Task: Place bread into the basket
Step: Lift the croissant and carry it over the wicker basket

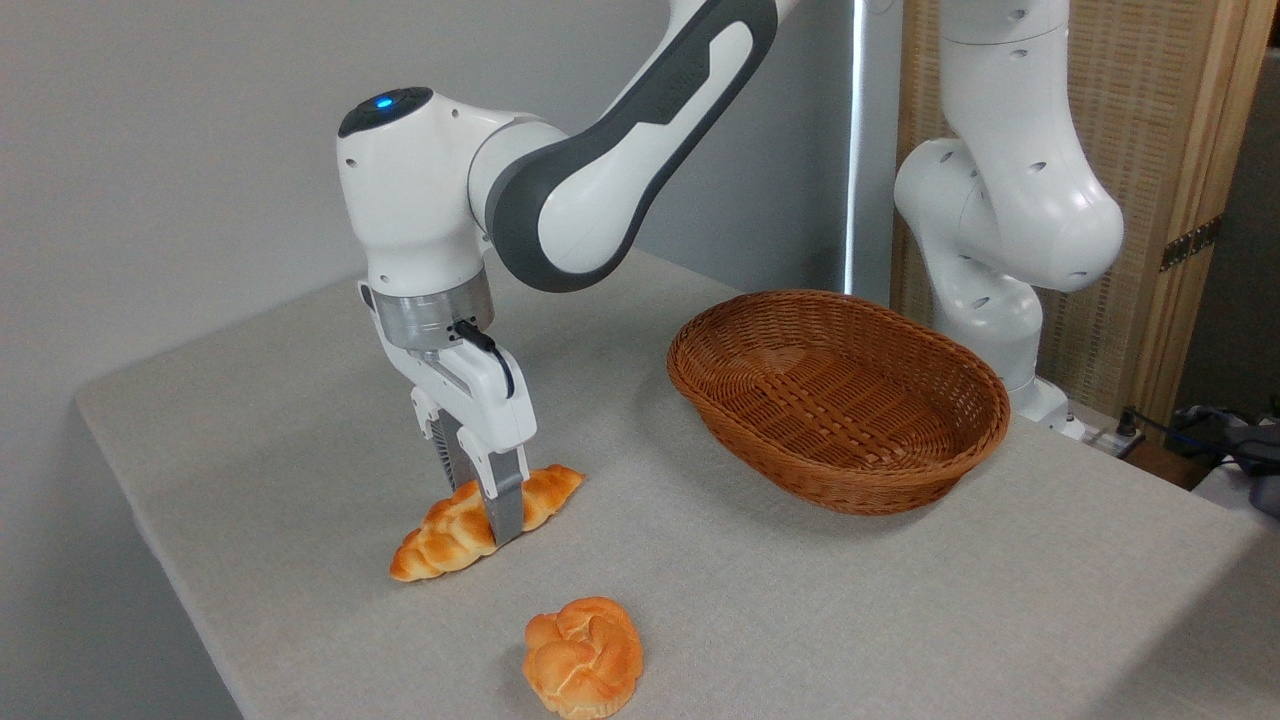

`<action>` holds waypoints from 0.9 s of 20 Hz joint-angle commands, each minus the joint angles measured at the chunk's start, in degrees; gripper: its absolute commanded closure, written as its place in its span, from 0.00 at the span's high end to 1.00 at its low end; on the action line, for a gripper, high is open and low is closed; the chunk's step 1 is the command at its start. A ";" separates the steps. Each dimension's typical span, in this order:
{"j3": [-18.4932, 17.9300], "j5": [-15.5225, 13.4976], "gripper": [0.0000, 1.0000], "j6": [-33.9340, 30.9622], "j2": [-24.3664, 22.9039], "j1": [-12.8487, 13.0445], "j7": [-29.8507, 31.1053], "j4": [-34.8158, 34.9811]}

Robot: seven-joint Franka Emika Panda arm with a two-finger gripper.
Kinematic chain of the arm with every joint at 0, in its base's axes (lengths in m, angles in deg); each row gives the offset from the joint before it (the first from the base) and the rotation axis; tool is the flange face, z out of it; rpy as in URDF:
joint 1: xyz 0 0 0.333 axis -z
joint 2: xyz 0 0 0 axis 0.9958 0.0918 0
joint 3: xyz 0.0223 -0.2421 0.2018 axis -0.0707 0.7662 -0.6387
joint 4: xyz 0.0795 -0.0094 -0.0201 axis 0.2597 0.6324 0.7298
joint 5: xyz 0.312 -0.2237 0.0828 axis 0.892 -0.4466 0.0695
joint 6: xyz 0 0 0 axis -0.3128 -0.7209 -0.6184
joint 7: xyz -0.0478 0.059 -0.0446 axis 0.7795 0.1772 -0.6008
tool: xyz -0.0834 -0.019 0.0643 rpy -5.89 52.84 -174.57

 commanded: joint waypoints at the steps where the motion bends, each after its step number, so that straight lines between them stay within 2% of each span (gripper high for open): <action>1: -0.04 0.14 0.39 1.62 -0.99 0.00 -0.79 0.66; 5: -0.13 0.14 0.38 1.09 -1.34 -0.09 -0.79 0.57; 11: -1.09 0.05 0.38 -2.85 -6.33 -0.09 -1.05 0.39; 13: -1.88 -0.12 0.38 -7.06 -9.50 -0.26 -2.71 0.39; 16: -3.29 -2.49 0.38 -15.15 -14.77 -0.26 -5.52 0.30; 18: -4.87 -2.50 0.38 -21.11 -19.60 -0.18 -6.06 0.48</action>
